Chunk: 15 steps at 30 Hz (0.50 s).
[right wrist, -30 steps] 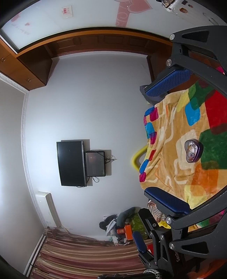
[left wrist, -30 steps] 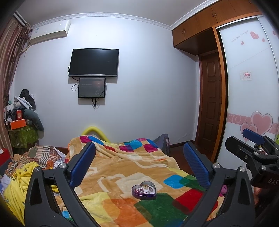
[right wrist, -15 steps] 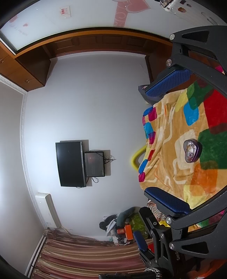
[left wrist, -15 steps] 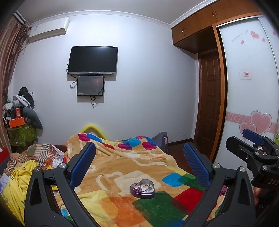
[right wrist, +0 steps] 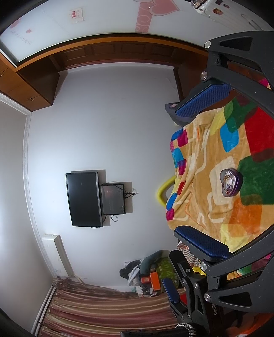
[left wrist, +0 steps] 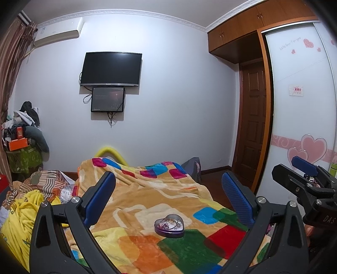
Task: Organize jewelry
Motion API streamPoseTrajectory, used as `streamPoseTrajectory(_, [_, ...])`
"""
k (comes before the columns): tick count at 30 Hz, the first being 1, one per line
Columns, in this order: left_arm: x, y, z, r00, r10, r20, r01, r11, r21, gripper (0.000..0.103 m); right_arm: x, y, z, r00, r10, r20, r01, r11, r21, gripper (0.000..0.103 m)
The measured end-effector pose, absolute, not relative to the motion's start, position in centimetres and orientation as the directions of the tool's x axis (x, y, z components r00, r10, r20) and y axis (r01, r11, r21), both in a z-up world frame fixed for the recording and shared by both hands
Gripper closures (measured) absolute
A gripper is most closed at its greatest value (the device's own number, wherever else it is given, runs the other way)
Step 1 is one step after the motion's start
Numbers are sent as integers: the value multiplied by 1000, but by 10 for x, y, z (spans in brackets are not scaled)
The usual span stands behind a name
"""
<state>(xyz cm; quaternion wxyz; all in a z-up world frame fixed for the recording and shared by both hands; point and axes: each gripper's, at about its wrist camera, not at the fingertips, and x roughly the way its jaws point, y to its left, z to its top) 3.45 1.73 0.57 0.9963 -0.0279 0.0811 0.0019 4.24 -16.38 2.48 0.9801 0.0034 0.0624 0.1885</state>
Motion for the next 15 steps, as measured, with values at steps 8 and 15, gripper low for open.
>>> streamPoseTrajectory(8, [36, 19, 4, 987, -7, -164, -3, 998, -64, 1, 44, -164, 25, 923, 366, -124, -364, 931, 37, 0])
streamPoseTrajectory(15, [41, 19, 1, 985, -8, -173, -3, 998, -62, 1, 49, -166, 22, 921, 366, -135, -362, 931, 51, 0])
